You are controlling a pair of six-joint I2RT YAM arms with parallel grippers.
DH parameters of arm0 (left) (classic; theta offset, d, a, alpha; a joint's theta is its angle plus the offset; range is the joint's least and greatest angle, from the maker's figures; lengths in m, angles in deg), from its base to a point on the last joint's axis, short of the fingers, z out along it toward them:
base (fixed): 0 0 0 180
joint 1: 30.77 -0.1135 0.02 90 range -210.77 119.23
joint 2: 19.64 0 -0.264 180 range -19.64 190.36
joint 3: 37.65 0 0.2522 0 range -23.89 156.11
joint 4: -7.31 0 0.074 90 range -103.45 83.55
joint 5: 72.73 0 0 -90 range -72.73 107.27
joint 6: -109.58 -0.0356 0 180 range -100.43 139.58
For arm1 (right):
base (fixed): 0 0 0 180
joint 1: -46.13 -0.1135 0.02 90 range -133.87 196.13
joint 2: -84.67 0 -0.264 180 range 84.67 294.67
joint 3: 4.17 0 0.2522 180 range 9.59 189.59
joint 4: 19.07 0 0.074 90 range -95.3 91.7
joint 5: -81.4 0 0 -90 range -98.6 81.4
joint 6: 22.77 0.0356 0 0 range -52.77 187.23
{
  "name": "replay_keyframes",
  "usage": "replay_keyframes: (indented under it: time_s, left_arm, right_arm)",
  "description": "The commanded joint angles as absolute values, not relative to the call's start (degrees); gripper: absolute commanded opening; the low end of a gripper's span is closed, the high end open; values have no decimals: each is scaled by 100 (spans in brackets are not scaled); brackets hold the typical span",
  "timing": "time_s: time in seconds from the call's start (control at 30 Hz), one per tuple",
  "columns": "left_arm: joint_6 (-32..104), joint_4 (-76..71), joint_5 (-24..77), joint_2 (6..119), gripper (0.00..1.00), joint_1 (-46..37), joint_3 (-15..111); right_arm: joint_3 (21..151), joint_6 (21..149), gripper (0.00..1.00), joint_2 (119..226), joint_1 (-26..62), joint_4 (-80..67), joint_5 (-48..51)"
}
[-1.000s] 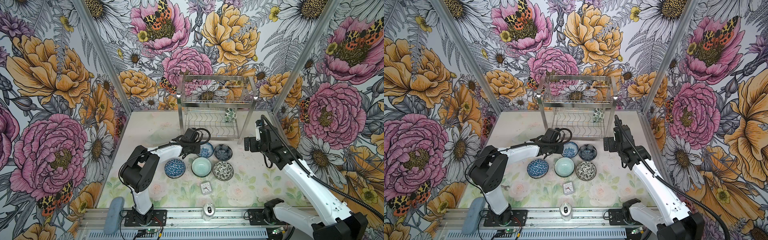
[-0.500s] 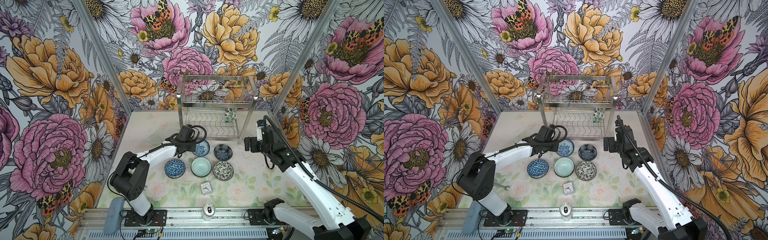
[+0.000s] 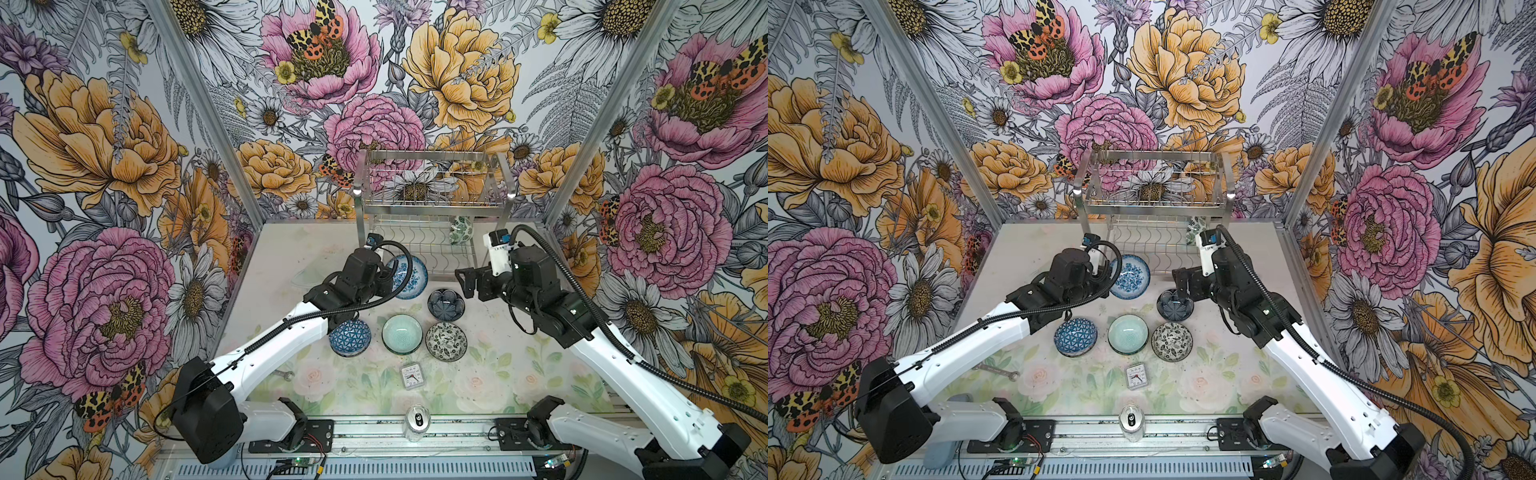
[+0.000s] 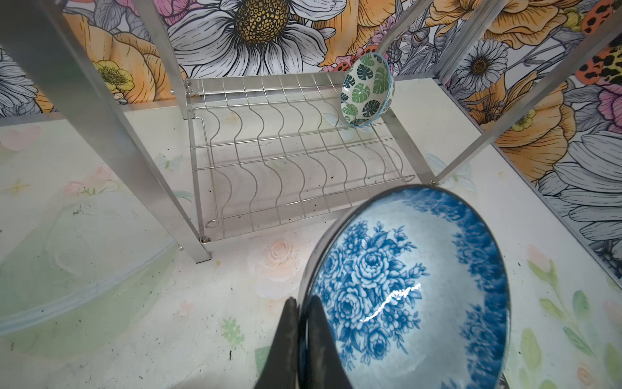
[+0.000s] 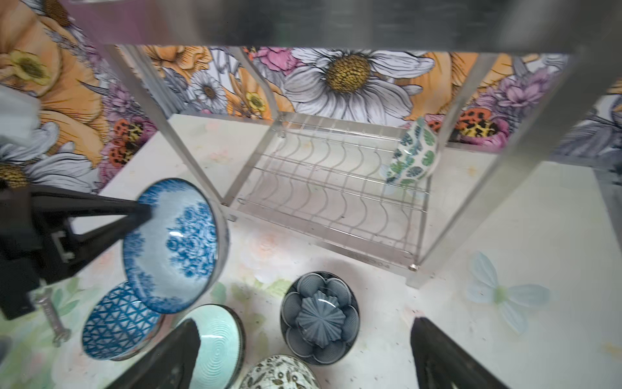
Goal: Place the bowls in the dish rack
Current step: 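Grasp the blue floral bowl with the right gripper while the left gripper holds it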
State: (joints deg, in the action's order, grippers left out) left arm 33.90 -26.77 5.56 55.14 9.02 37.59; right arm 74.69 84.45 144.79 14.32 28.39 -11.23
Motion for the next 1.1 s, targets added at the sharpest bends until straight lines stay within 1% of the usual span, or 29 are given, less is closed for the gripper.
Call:
replay_keyframes:
  time_s: [0.0,0.1,0.17,0.27,0.5,0.63,0.9,1.07]
  left_arm:
    - [3324,-2104,349,5420,0,1046,3859]
    - [3320,-1953,347,5427,0,1164,3859]
    - [3314,-1886,356,5432,0,1231,3875]
    - [3311,-1845,373,5432,0,1299,3896]
    - [3292,-1782,350,5392,0,1349,3887]
    - [3251,-1763,307,5324,0,1348,3865]
    - [3179,-1714,235,5247,0,1351,3831]
    - [3173,-1683,174,5173,0,1343,3777]
  right_arm:
    - [7547,8775,100,14792,1190,2179,-902]
    - [7465,8998,98,15100,1027,1802,-966]
    - [7437,9123,95,15323,955,1628,-1066]
    - [7419,9311,87,15608,913,1400,-1174]
    - [7358,9618,61,15992,887,1102,-1107]
    - [7284,9693,51,16026,852,1091,-1080]
    - [7120,9834,48,16117,761,1095,-970]
    - [7050,9891,42,16154,668,1094,-1022]
